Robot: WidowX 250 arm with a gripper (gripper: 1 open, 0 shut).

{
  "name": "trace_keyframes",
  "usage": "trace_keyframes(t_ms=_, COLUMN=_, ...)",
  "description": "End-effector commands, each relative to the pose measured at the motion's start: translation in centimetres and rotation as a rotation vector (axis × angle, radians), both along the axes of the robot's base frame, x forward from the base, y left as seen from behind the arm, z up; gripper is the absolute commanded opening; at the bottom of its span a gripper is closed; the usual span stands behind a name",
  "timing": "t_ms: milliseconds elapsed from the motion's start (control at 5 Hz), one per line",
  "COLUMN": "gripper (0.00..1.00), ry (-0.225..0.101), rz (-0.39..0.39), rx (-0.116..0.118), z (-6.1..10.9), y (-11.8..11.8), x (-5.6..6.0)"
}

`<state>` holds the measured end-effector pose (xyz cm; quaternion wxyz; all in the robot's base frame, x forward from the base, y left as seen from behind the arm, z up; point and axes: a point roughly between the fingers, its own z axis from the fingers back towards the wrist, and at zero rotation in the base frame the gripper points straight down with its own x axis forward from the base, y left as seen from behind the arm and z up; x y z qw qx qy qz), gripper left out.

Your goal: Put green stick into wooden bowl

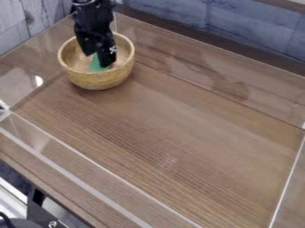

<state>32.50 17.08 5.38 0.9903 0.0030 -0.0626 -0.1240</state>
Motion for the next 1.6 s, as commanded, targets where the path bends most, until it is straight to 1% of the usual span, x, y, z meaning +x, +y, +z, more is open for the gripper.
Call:
trace_keyframes(t_ms=0, gripper=1.0, ry=-0.053, rz=0.053, rx=0.019, z=1.5, y=1.3, x=0.2)
trace_keyframes(t_ms=200, gripper=1.0, ry=-0.065, rz=0.095, rx=0.017, z=1.6, y=1.8, x=0.2)
trace_keyframes(t_ms=400, gripper=0.0, ry=-0.081, rz=0.084, rx=0.008, z=1.1, y=1.7, x=0.9)
trace_keyframes(t_ms=600, gripper=1.0, ry=-0.092, rz=0.077, rx=-0.014, z=0.8, y=1.6, x=1.4)
trace_keyframes(t_ms=800, gripper=1.0, ry=-0.1, rz=0.113, rx=-0.036, z=1.5, y=1.3, x=1.2)
trace_keyframes(t_ms=1200, gripper=1.0, ry=-0.116, rz=0.159, rx=-0.039, z=2.0, y=0.9, x=2.0)
trace_keyframes(t_ms=1400, gripper=1.0, ry=-0.125, rz=0.233, rx=-0.033, z=1.6, y=1.4, x=2.6)
